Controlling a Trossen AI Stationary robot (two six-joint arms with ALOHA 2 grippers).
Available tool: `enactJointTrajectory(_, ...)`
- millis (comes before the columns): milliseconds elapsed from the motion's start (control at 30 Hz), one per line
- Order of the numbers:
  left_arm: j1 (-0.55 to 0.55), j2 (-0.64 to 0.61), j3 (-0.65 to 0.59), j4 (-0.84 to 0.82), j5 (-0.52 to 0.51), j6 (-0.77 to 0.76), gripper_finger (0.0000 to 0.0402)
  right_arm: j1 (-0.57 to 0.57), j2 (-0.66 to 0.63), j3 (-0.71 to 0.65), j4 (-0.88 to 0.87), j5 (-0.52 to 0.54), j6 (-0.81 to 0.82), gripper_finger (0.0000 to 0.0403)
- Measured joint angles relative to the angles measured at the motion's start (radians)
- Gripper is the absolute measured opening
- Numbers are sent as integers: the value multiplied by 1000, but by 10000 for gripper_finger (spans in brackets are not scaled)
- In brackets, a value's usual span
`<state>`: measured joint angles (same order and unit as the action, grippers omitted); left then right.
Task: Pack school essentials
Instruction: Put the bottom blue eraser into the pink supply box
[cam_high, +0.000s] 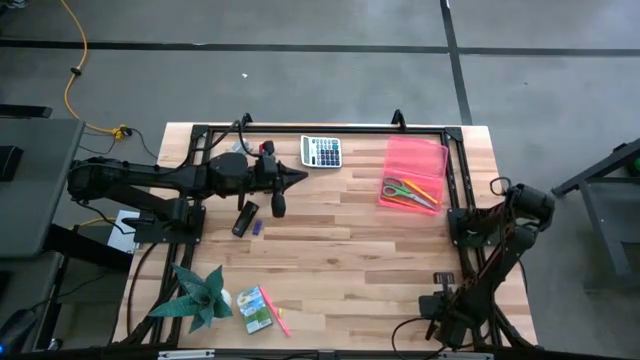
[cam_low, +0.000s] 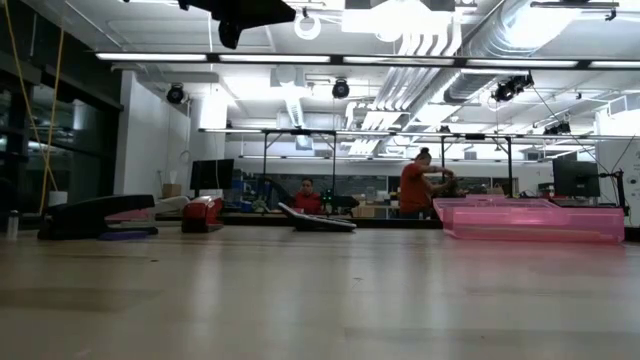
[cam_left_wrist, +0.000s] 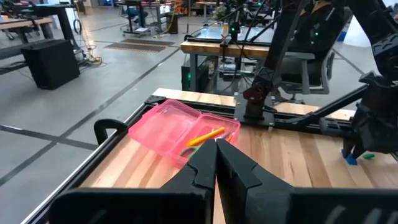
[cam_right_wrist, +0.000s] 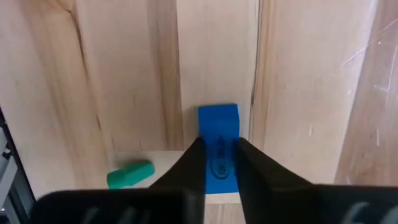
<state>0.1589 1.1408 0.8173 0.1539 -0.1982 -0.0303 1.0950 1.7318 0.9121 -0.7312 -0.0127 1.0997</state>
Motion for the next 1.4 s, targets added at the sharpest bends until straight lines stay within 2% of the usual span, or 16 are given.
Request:
enactJointTrajectory(133,0,0,0,0,3,8,0,-5,-46,-4,-32,43,-6,18)
enactJointTrajectory(233,0,-17,0,-1,6,8,0,-35,-121,-13,-141,178,-29,20)
enactJointTrajectory(400,-1,-53,0,-16,51,-27,0,-128,-247,-34,-125,414,-52,22)
enactJointTrajectory(500,-1,-76,0,-36,92,-66,0,-233,-305,-45,-49,576,-106,22)
enactJointTrajectory(600,-1,-88,-8,-67,141,-89,0,-352,-336,-63,89,646,-232,22)
enactJointTrajectory(700,-1,-92,-73,-10,188,-123,0,-487,-359,-76,303,694,-395,23)
enactJointTrajectory(800,-1,-92,-183,148,216,-184,0,-615,-358,-80,506,672,-565,23)
enactJointTrajectory(867,-3,-85,-255,291,222,-243,0,-696,-358,-80,656,617,-680,23)
enactJointTrajectory(967,-3,-83,-333,391,221,-291,0,-804,-357,-80,838,521,-781,23)
enactJointTrajectory(1200,20,-83,-326,399,238,-318,0,-980,-357,-78,1080,279,-865,23)
enactJointTrajectory(1400,37,-80,-268,381,284,-318,0,-1025,-357,-77,1192,153,-910,24)
